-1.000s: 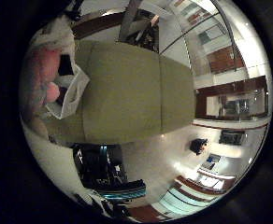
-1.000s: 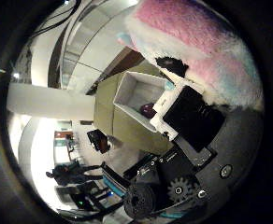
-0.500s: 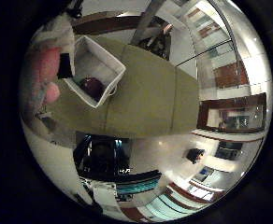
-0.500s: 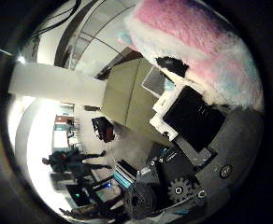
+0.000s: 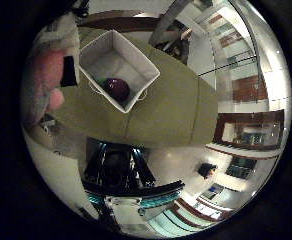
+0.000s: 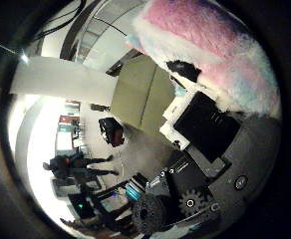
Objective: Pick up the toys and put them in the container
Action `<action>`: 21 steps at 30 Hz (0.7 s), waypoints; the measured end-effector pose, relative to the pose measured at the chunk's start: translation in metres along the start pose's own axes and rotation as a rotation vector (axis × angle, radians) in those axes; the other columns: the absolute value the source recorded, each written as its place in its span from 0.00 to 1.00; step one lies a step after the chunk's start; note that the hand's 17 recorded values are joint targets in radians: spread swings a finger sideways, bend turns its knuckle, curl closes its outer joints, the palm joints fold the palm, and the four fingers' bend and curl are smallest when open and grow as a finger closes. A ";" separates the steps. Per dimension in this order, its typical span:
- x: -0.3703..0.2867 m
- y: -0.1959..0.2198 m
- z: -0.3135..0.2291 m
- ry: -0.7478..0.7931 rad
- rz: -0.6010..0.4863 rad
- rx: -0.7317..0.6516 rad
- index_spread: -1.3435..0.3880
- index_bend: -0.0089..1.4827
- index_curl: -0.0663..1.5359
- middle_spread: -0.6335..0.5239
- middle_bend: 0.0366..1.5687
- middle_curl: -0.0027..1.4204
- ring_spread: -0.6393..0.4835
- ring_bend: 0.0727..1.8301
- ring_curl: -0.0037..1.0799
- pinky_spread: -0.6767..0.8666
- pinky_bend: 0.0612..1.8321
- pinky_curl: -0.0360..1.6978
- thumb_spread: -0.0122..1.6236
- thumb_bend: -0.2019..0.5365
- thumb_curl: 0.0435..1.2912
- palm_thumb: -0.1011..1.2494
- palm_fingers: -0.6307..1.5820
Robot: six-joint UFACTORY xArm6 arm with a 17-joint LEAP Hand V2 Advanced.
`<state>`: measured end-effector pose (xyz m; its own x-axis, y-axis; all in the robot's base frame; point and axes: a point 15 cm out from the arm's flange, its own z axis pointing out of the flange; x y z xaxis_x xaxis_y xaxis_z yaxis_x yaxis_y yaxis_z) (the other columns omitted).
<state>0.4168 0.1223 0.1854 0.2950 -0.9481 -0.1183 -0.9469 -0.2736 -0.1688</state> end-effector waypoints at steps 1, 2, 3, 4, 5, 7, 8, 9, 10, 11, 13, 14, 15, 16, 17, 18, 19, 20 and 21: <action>0.001 -0.002 0.003 0.001 0.002 -0.001 0.62 0.71 0.65 0.38 0.79 0.65 0.31 0.67 0.91 0.32 0.75 0.56 0.67 0.26 0.46 0.84 0.77; 0.002 -0.006 0.006 0.003 0.003 0.003 0.61 0.71 0.65 0.38 0.79 0.66 0.31 0.67 0.91 0.32 0.75 0.56 0.67 0.26 0.46 0.84 0.77; 0.003 -0.011 0.008 0.005 0.005 0.012 0.61 0.71 0.66 0.38 0.79 0.66 0.31 0.67 0.91 0.32 0.74 0.56 0.67 0.26 0.46 0.84 0.77; 0.005 -0.015 0.010 0.007 0.007 0.017 0.61 0.71 0.66 0.38 0.79 0.66 0.31 0.67 0.91 0.32 0.74 0.56 0.68 0.26 0.46 0.84 0.77; 0.006 -0.020 0.013 0.008 0.010 0.020 0.61 0.71 0.66 0.38 0.79 0.66 0.31 0.67 0.91 0.32 0.74 0.56 0.68 0.26 0.46 0.84 0.77; 0.008 -0.028 0.018 0.010 0.008 0.021 0.61 0.71 0.66 0.38 0.79 0.66 0.31 0.67 0.91 0.32 0.74 0.56 0.68 0.26 0.46 0.84 0.77; 0.009 -0.031 0.019 0.012 0.010 0.022 0.61 0.71 0.66 0.38 0.79 0.66 0.31 0.67 0.91 0.32 0.74 0.56 0.68 0.25 0.46 0.83 0.77; 0.011 -0.033 0.021 0.013 0.011 0.022 0.61 0.71 0.66 0.38 0.79 0.66 0.31 0.67 0.91 0.32 0.74 0.56 0.68 0.25 0.46 0.83 0.77; 0.012 -0.035 0.025 0.014 0.013 0.018 0.61 0.71 0.66 0.38 0.79 0.66 0.31 0.67 0.91 0.32 0.74 0.57 0.68 0.25 0.46 0.83 0.77; 0.013 -0.037 0.027 0.015 0.015 0.018 0.61 0.71 0.66 0.38 0.79 0.66 0.31 0.67 0.91 0.32 0.74 0.57 0.68 0.25 0.46 0.82 0.77; 0.017 -0.042 0.030 0.018 0.019 0.019 0.61 0.71 0.66 0.38 0.79 0.66 0.31 0.67 0.91 0.32 0.74 0.57 0.70 0.23 0.45 0.78 0.77; 0.020 -0.045 0.031 0.020 0.023 0.022 0.61 0.70 0.66 0.38 0.78 0.66 0.31 0.67 0.91 0.32 0.74 0.57 0.71 0.24 0.44 0.75 0.77; 0.025 -0.049 0.032 0.024 0.028 0.029 0.61 0.70 0.66 0.38 0.78 0.66 0.31 0.67 0.91 0.31 0.75 0.57 0.72 0.23 0.43 0.73 0.77; 0.031 -0.051 0.035 0.029 0.033 0.035 0.61 0.70 0.66 0.38 0.77 0.66 0.31 0.66 0.90 0.31 0.74 0.56 0.73 0.23 0.42 0.70 0.77; 0.035 -0.053 0.036 0.032 0.038 0.041 0.61 0.69 0.66 0.37 0.76 0.66 0.31 0.66 0.90 0.31 0.75 0.56 0.74 0.23 0.40 0.67 0.76; 0.041 -0.054 0.035 0.037 0.043 0.049 0.61 0.67 0.65 0.37 0.75 0.66 0.31 0.65 0.89 0.31 0.74 0.55 0.74 0.23 0.39 0.64 0.76; 0.045 -0.055 0.036 0.041 0.045 0.053 0.61 0.65 0.65 0.37 0.74 0.65 0.31 0.65 0.88 0.30 0.73 0.54 0.75 0.23 0.38 0.62 0.74; 0.046 -0.054 0.037 0.042 0.046 0.049 0.60 0.62 0.64 0.37 0.72 0.65 0.31 0.64 0.85 0.29 0.71 0.53 0.75 0.23 0.36 0.59 0.74; 0.049 -0.053 0.039 0.042 0.051 0.045 0.59 0.57 0.63 0.37 0.70 0.63 0.32 0.63 0.82 0.28 0.69 0.51 0.76 0.24 0.35 0.57 0.73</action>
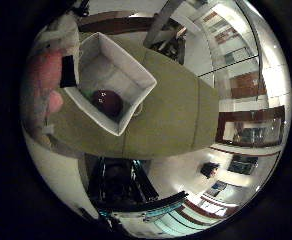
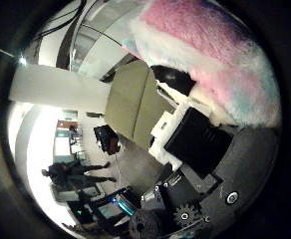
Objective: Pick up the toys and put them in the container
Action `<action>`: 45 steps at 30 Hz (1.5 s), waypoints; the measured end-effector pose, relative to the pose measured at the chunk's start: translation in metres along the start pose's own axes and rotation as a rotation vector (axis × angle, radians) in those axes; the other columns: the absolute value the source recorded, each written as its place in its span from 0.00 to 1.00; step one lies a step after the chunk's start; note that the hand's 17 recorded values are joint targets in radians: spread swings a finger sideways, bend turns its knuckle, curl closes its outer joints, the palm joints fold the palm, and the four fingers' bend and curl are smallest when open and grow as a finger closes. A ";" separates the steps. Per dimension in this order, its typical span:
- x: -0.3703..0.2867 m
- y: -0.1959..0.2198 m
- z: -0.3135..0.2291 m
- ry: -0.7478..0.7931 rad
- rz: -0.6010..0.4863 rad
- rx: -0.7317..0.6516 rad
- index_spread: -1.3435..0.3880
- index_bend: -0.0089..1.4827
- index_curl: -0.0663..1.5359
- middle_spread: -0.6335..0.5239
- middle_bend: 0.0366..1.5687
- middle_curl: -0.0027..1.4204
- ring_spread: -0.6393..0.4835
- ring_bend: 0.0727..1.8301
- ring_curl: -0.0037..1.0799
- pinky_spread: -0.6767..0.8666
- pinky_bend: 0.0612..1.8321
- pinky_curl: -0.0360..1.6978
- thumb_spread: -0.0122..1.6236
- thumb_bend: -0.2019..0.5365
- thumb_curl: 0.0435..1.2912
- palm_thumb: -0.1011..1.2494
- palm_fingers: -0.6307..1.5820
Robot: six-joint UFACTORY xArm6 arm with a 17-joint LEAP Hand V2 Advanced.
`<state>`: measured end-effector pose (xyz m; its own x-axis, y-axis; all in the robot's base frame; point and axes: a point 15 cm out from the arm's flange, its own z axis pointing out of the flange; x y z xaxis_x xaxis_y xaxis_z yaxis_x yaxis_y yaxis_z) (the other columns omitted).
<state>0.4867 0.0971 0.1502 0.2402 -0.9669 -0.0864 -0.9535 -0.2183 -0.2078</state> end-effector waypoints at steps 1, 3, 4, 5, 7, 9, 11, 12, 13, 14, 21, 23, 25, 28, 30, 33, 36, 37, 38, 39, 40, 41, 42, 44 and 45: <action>0.003 0.000 0.002 0.001 0.002 -0.003 0.59 0.54 0.62 0.37 0.69 0.62 0.32 0.62 0.80 0.27 0.68 0.50 0.76 0.24 0.33 0.56 0.72; 0.010 -0.006 0.001 0.005 0.006 -0.002 0.57 0.45 0.60 0.37 0.64 0.60 0.32 0.60 0.76 0.23 0.64 0.47 0.76 0.24 0.31 0.53 0.65; 0.016 -0.010 0.001 0.009 0.008 0.000 0.56 0.39 0.58 0.36 0.62 0.58 0.32 0.59 0.73 0.21 0.62 0.46 0.76 0.24 0.29 0.52 0.62; 0.023 -0.012 0.002 0.016 0.010 -0.001 0.56 0.36 0.57 0.36 0.61 0.58 0.32 0.58 0.71 0.21 0.61 0.45 0.76 0.24 0.28 0.51 0.60; 0.031 -0.011 0.002 0.023 0.016 -0.004 0.54 0.30 0.54 0.36 0.59 0.56 0.33 0.56 0.68 0.22 0.57 0.44 0.76 0.24 0.26 0.50 0.54; 0.038 -0.011 0.002 0.026 0.021 -0.005 0.53 0.32 0.53 0.37 0.54 0.54 0.36 0.50 0.65 0.27 0.52 0.44 0.74 0.24 0.24 0.48 0.44; 0.043 -0.010 0.002 0.028 0.020 -0.004 0.53 0.34 0.51 0.39 0.49 0.50 0.43 0.42 0.59 0.38 0.48 0.42 0.72 0.22 0.22 0.42 0.38; 0.046 -0.010 0.002 0.030 0.021 -0.003 0.53 0.34 0.49 0.40 0.46 0.48 0.46 0.39 0.55 0.43 0.47 0.41 0.70 0.22 0.21 0.39 0.37; 0.049 -0.010 0.002 0.031 0.023 -0.004 0.53 0.34 0.48 0.41 0.43 0.46 0.48 0.38 0.53 0.47 0.47 0.41 0.68 0.21 0.20 0.36 0.36; 0.051 -0.009 0.002 0.031 0.024 -0.005 0.54 0.34 0.47 0.43 0.41 0.45 0.51 0.36 0.52 0.52 0.45 0.40 0.66 0.21 0.19 0.34 0.36; 0.058 -0.009 0.002 0.033 0.022 -0.007 0.56 0.31 0.40 0.50 0.30 0.35 0.62 0.28 0.40 0.68 0.39 0.33 0.62 0.23 0.18 0.28 0.36; 0.058 -0.008 0.002 0.034 0.020 -0.007 0.56 0.29 0.38 0.51 0.28 0.33 0.63 0.27 0.38 0.70 0.37 0.31 0.61 0.24 0.18 0.28 0.37; 0.058 -0.008 0.003 0.033 0.020 -0.008 0.56 0.27 0.37 0.52 0.26 0.31 0.63 0.26 0.36 0.71 0.36 0.30 0.61 0.24 0.18 0.28 0.38; 0.061 -0.006 0.003 0.034 0.026 -0.012 0.57 0.26 0.36 0.52 0.24 0.30 0.64 0.24 0.33 0.72 0.34 0.28 0.62 0.24 0.18 0.29 0.40; 0.064 -0.006 0.002 0.035 0.033 -0.010 0.57 0.24 0.35 0.52 0.23 0.29 0.64 0.23 0.31 0.72 0.33 0.26 0.62 0.24 0.18 0.29 0.41; 0.066 -0.005 0.002 0.036 0.036 -0.011 0.57 0.22 0.34 0.53 0.21 0.28 0.64 0.22 0.29 0.73 0.32 0.24 0.62 0.24 0.18 0.30 0.42; 0.068 -0.006 0.002 0.036 0.037 -0.010 0.57 0.21 0.33 0.53 0.19 0.27 0.65 0.20 0.28 0.73 0.32 0.22 0.62 0.24 0.18 0.30 0.43; 0.068 -0.005 0.001 0.037 0.038 -0.010 0.57 0.20 0.33 0.53 0.18 0.27 0.65 0.20 0.27 0.73 0.32 0.21 0.62 0.24 0.18 0.30 0.43; 0.068 -0.005 0.001 0.038 0.037 -0.010 0.57 0.20 0.33 0.53 0.18 0.26 0.65 0.20 0.27 0.73 0.32 0.21 0.63 0.24 0.18 0.31 0.43; 0.068 -0.005 0.001 0.038 0.037 -0.010 0.57 0.20 0.32 0.53 0.17 0.26 0.65 0.19 0.27 0.73 0.31 0.20 0.63 0.24 0.18 0.31 0.44; 0.068 -0.005 0.001 0.038 0.037 -0.010 0.57 0.19 0.32 0.53 0.17 0.26 0.65 0.19 0.26 0.73 0.31 0.19 0.63 0.24 0.18 0.31 0.44; 0.069 -0.005 0.001 0.038 0.039 -0.010 0.57 0.18 0.32 0.53 0.16 0.26 0.65 0.19 0.26 0.73 0.31 0.18 0.63 0.24 0.18 0.31 0.44; 0.069 -0.005 0.001 0.038 0.039 -0.010 0.57 0.18 0.32 0.53 0.16 0.26 0.64 0.19 0.25 0.73 0.31 0.18 0.63 0.24 0.18 0.31 0.44; 0.070 -0.005 0.001 0.037 0.038 -0.010 0.57 0.17 0.32 0.53 0.15 0.26 0.64 0.18 0.25 0.73 0.32 0.17 0.63 0.24 0.18 0.31 0.45; 0.070 -0.005 0.001 0.037 0.037 -0.010 0.57 0.17 0.32 0.53 0.15 0.26 0.64 0.18 0.25 0.73 0.32 0.16 0.64 0.24 0.18 0.31 0.45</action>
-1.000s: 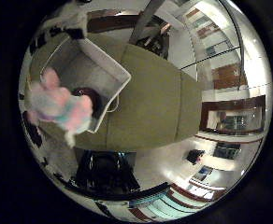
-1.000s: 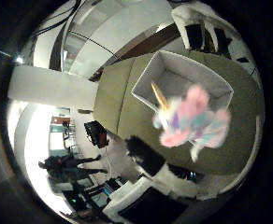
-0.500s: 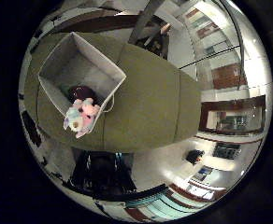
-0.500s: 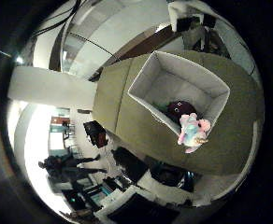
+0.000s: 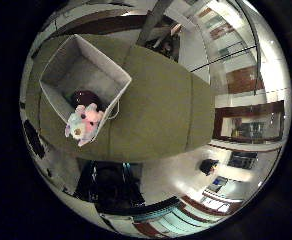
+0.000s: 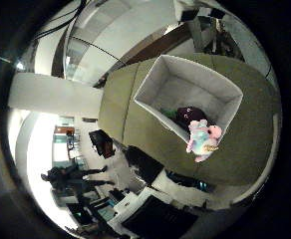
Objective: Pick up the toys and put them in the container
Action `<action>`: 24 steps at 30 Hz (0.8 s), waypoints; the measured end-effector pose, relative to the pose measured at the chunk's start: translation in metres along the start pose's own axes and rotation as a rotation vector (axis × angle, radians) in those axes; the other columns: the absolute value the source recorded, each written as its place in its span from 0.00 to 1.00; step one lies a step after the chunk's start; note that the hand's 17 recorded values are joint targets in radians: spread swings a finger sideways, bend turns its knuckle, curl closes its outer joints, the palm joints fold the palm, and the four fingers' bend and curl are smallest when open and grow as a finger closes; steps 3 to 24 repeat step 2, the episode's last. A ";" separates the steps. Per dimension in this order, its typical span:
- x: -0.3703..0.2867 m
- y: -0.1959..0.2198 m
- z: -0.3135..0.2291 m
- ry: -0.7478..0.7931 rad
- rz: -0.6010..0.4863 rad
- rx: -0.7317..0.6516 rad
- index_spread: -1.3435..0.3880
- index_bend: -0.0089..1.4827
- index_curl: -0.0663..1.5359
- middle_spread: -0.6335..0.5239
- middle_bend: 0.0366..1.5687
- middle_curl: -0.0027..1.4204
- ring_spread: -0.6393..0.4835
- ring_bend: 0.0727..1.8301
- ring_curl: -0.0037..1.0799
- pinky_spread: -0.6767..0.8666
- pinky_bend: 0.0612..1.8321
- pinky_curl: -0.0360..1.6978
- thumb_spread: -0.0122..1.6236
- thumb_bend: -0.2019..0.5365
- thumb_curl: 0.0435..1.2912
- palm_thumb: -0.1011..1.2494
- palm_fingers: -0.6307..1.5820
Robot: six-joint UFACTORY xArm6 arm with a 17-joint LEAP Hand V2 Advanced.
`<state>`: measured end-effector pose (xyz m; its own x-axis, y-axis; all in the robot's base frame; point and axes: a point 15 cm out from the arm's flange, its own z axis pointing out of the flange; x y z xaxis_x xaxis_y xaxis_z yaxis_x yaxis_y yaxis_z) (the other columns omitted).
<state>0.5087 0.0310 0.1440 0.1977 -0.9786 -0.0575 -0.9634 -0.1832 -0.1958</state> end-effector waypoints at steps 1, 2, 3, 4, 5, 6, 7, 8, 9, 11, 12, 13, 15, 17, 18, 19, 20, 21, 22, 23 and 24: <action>0.000 0.000 0.000 0.000 -0.002 0.000 0.57 0.17 0.32 0.53 0.15 0.25 0.64 0.17 0.24 0.73 0.32 0.15 0.64 0.24 0.18 0.31 0.45; 0.000 0.000 0.000 0.000 -0.002 0.000 0.57 0.16 0.31 0.53 0.14 0.25 0.65 0.17 0.24 0.73 0.32 0.14 0.64 0.24 0.18 0.32 0.46; 0.000 0.000 0.000 0.000 -0.002 0.000 0.57 0.16 0.31 0.53 0.14 0.25 0.65 0.17 0.24 0.73 0.32 0.14 0.64 0.24 0.18 0.32 0.46; 0.000 0.000 0.000 0.000 -0.002 0.000 0.57 0.16 0.31 0.53 0.14 0.25 0.65 0.17 0.24 0.73 0.32 0.14 0.64 0.24 0.18 0.32 0.46; 0.000 0.000 0.000 0.000 -0.002 0.000 0.57 0.16 0.31 0.53 0.14 0.25 0.65 0.17 0.24 0.73 0.32 0.14 0.64 0.24 0.18 0.32 0.46; 0.000 0.000 0.000 0.000 -0.002 0.000 0.57 0.16 0.31 0.53 0.14 0.25 0.65 0.17 0.24 0.73 0.32 0.14 0.64 0.24 0.18 0.32 0.46; 0.000 0.000 0.000 0.000 -0.002 0.000 0.57 0.16 0.31 0.53 0.14 0.25 0.65 0.17 0.24 0.73 0.32 0.14 0.64 0.24 0.18 0.32 0.46; 0.000 0.000 0.000 0.000 -0.002 0.000 0.57 0.16 0.31 0.53 0.14 0.25 0.65 0.17 0.24 0.73 0.32 0.14 0.64 0.24 0.18 0.32 0.46; 0.000 0.000 0.000 0.000 -0.002 0.000 0.57 0.16 0.31 0.53 0.14 0.25 0.65 0.17 0.24 0.73 0.32 0.14 0.64 0.24 0.18 0.32 0.46; 0.000 0.000 0.000 0.000 -0.002 0.000 0.57 0.16 0.31 0.53 0.14 0.25 0.65 0.17 0.24 0.73 0.32 0.14 0.64 0.24 0.18 0.32 0.46; 0.000 0.000 0.000 0.000 -0.002 0.000 0.57 0.16 0.31 0.53 0.14 0.25 0.65 0.17 0.24 0.73 0.32 0.14 0.64 0.24 0.18 0.32 0.46; 0.000 0.000 0.000 0.000 -0.002 0.000 0.57 0.16 0.31 0.53 0.14 0.25 0.65 0.17 0.24 0.73 0.32 0.14 0.64 0.24 0.18 0.32 0.46; 0.000 0.000 0.000 0.000 -0.002 0.000 0.57 0.16 0.31 0.53 0.14 0.25 0.65 0.17 0.24 0.73 0.32 0.14 0.64 0.24 0.18 0.32 0.46; 0.000 0.000 0.000 0.000 -0.002 0.000 0.57 0.16 0.31 0.53 0.14 0.25 0.65 0.17 0.24 0.73 0.32 0.14 0.64 0.24 0.18 0.32 0.46; 0.000 0.000 0.000 0.000 -0.002 0.000 0.57 0.16 0.31 0.53 0.14 0.25 0.65 0.17 0.24 0.73 0.32 0.14 0.64 0.24 0.18 0.32 0.46; 0.000 0.000 0.000 0.000 -0.002 0.000 0.57 0.16 0.31 0.53 0.14 0.25 0.65 0.17 0.24 0.73 0.32 0.14 0.64 0.24 0.18 0.32 0.46; 0.000 0.000 0.000 0.000 -0.002 0.000 0.57 0.16 0.31 0.53 0.14 0.25 0.65 0.17 0.24 0.73 0.32 0.14 0.64 0.24 0.18 0.32 0.46; 0.000 0.000 0.000 0.000 -0.002 0.000 0.57 0.16 0.31 0.53 0.14 0.25 0.65 0.17 0.24 0.73 0.32 0.14 0.64 0.24 0.18 0.32 0.46; 0.000 0.000 0.000 0.000 -0.002 0.000 0.57 0.16 0.31 0.53 0.14 0.25 0.65 0.17 0.24 0.73 0.32 0.14 0.64 0.24 0.18 0.32 0.46; 0.000 0.000 0.000 0.000 -0.002 0.000 0.57 0.16 0.31 0.53 0.14 0.25 0.65 0.17 0.24 0.73 0.32 0.14 0.64 0.24 0.18 0.32 0.46; 0.000 0.000 0.000 0.000 -0.002 0.000 0.57 0.16 0.31 0.53 0.14 0.25 0.65 0.17 0.24 0.73 0.32 0.14 0.64 0.24 0.18 0.32 0.46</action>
